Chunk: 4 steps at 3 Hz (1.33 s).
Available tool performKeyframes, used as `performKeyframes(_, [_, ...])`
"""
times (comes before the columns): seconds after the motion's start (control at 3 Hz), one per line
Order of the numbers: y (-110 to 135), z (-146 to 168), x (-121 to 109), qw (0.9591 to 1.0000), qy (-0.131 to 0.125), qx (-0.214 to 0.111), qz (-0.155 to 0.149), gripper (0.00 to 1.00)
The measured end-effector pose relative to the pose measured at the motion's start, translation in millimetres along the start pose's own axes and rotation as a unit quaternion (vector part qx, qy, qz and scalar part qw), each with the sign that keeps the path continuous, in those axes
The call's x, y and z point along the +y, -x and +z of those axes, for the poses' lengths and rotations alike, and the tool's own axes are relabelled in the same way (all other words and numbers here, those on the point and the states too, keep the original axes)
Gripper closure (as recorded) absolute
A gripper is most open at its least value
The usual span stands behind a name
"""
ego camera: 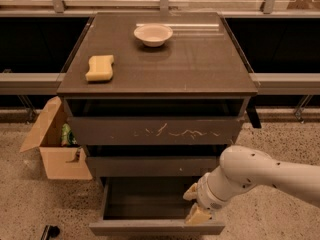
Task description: Close bottom drawer
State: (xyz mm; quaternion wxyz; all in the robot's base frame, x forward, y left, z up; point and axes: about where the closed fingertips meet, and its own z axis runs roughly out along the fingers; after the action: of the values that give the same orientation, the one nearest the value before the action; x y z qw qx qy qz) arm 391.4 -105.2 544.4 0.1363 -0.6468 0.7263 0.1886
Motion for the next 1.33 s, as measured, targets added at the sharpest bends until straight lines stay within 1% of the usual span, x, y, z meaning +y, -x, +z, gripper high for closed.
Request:
performKeyframes(0.33, [0, 2, -1, 1.0, 0.0, -0.001, 0.001, 0.71])
performKeyframes(0.67, [-2, 5, -1, 1.0, 0.001, -0.002, 0.002, 0.99])
performKeyframes(1.0, [-28, 43, 0, 0.9997, 0.014, -0.014, 0.015, 1.0])
performKeyframes(1.33, [-61, 106, 6, 0.999, 0.035, -0.019, 0.021, 1.0])
